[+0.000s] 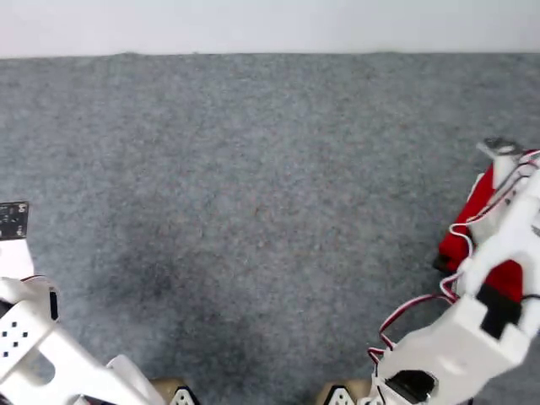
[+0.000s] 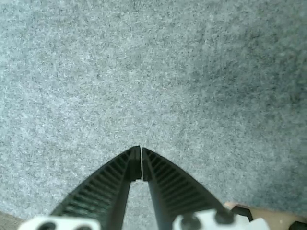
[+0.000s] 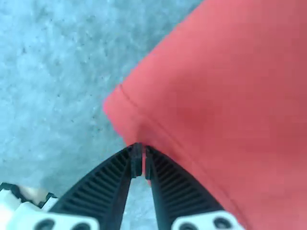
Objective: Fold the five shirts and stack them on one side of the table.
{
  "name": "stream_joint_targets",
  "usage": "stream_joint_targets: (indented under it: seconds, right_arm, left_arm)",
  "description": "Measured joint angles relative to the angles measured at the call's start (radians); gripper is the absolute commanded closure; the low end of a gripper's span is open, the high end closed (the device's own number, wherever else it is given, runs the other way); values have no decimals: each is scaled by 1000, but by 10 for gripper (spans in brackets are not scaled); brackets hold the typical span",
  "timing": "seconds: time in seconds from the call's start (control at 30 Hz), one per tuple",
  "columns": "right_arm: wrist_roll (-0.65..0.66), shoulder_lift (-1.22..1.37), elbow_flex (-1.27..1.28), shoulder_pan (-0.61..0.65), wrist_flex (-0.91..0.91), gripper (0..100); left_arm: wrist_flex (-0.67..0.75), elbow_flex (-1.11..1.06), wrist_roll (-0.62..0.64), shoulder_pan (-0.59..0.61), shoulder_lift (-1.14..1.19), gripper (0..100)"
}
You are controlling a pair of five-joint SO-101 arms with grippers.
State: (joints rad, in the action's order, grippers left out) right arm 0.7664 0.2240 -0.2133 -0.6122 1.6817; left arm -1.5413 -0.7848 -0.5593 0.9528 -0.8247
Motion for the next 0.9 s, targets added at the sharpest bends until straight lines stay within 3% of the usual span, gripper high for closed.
stream_joint_targets:
  seconds: [0.23, 0.53, 0.73, 0.9]
  right_arm:
    - [28, -87, -87, -164, -103, 990]
    - [189, 187, -69, -377, -219, 990]
    - [193, 187, -186, -387, -155, 990]
    - [193, 126, -296, -315, -120, 990]
  left_arm:
    - [0, 0, 0, 0, 0, 986]
    - [0, 0, 0, 0, 0, 986]
    - [-21, 0, -5, 0, 0, 986]
    - [-21, 0, -5, 0, 0, 986]
